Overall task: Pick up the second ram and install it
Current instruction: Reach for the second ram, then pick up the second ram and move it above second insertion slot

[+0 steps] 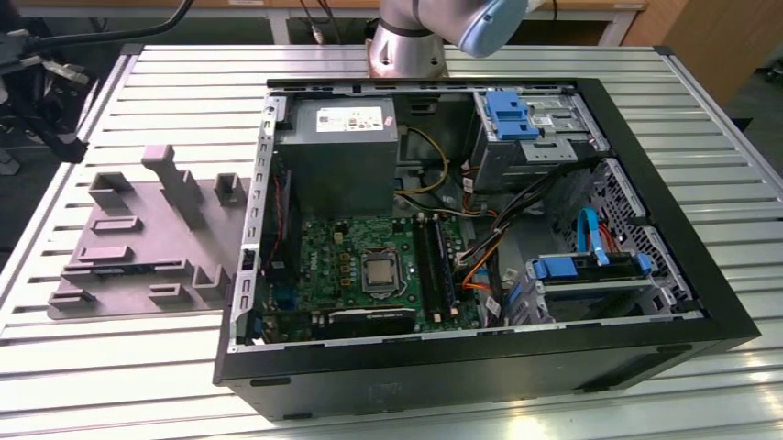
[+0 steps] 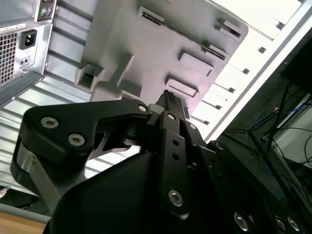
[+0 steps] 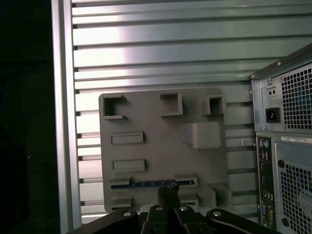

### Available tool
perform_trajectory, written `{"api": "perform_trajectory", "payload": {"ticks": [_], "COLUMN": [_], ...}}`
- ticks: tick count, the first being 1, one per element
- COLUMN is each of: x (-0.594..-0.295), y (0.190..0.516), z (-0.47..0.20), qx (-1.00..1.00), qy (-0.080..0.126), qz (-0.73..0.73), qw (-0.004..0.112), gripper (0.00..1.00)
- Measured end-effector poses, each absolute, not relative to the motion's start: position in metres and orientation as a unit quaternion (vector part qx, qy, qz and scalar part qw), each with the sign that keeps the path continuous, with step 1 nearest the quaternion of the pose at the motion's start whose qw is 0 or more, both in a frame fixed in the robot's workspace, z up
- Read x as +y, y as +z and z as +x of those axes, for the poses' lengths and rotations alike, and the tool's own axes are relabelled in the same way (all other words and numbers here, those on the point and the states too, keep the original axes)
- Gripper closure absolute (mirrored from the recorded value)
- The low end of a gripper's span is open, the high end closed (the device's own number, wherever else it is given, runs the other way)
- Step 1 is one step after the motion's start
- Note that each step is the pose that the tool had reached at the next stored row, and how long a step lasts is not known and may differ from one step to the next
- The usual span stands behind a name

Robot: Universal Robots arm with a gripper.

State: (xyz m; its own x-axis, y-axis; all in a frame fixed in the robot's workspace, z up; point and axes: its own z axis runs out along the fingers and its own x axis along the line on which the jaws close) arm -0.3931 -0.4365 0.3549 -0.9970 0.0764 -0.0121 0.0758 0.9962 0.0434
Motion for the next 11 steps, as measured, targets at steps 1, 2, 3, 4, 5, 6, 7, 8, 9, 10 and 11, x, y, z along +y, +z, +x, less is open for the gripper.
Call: {"api": "perform_trajectory", "payload": {"ticks": [1,2,3,4,5,6,7,8,9,10,11], "x": [-0.4372,-0.4374,-0.4374,-0.4374,-0.4374,-0.4374,-0.4374,-0.4374,-0.4374,-0.4374,-0.4374], "y": [0.3544,0.3541,0.3540,0.3541,0.3540,0.3540,0.3541,0.3541,0.3540,0.3541,0.3540], "z": [-0.3971,-0.3996,-0.4004,-0.4004,-0.4004,-0.4004,-0.4005,-0.4006,-0.4006,-0.4006,-0.4006], "qx": [0.999,0.999,0.999,0.999,0.999,0.999,0.999,0.999,0.999,0.999,0.999], "qy": [0.021,0.021,0.021,0.021,0.022,0.021,0.021,0.021,0.021,0.021,0.021], "qz": [0.038,0.038,0.038,0.038,0.038,0.038,0.038,0.038,0.038,0.038,0.038], "qw": [0.007,0.007,0.007,0.007,0.007,0.007,0.007,0.007,0.007,0.007,0.007], "gripper": [0.89,0.89,0.89,0.89,0.89,0.89,0.89,0.89,0.89,0.89,0.89]}}
